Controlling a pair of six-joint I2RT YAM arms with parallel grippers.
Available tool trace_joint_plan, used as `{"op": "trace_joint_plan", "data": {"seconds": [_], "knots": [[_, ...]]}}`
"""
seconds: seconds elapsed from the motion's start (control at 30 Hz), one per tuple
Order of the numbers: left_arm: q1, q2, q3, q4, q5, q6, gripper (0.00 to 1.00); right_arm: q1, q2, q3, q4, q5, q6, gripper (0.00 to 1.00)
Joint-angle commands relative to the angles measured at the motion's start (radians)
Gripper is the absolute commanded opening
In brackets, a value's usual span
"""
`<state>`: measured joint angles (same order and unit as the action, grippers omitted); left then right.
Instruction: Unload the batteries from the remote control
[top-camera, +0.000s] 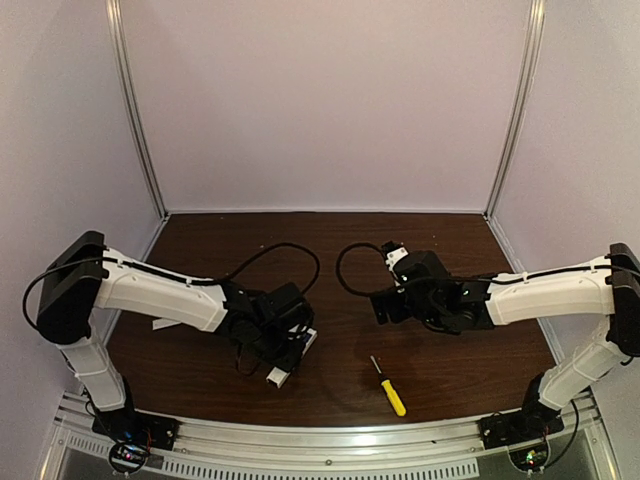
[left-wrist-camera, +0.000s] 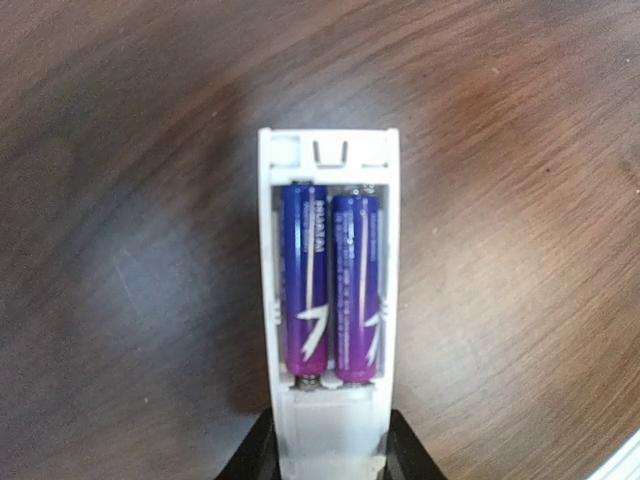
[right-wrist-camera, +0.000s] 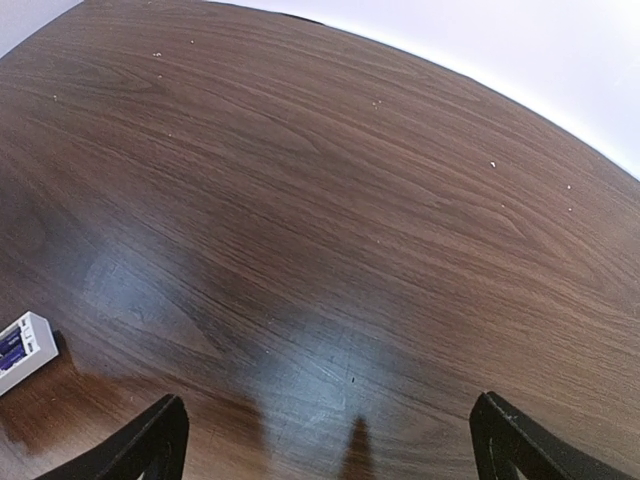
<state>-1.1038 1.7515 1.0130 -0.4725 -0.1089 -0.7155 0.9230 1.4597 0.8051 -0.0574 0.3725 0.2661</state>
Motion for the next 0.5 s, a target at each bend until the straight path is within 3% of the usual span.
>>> {"op": "trace_joint_plan", "data": {"seconds": [0.0, 0.47], "knots": [[-0.006, 0.035, 0.060, 0.048, -0.033, 0.186, 0.28, -0.006, -0.016, -0.015, -0.028, 0.043, 0.004, 1.00], [0.022, 0.141, 0.200, 0.066, 0.103, 0.586, 0.27, -0.052, -0.109, -0.055, -0.135, 0.161, 0.104, 1.00]]}}
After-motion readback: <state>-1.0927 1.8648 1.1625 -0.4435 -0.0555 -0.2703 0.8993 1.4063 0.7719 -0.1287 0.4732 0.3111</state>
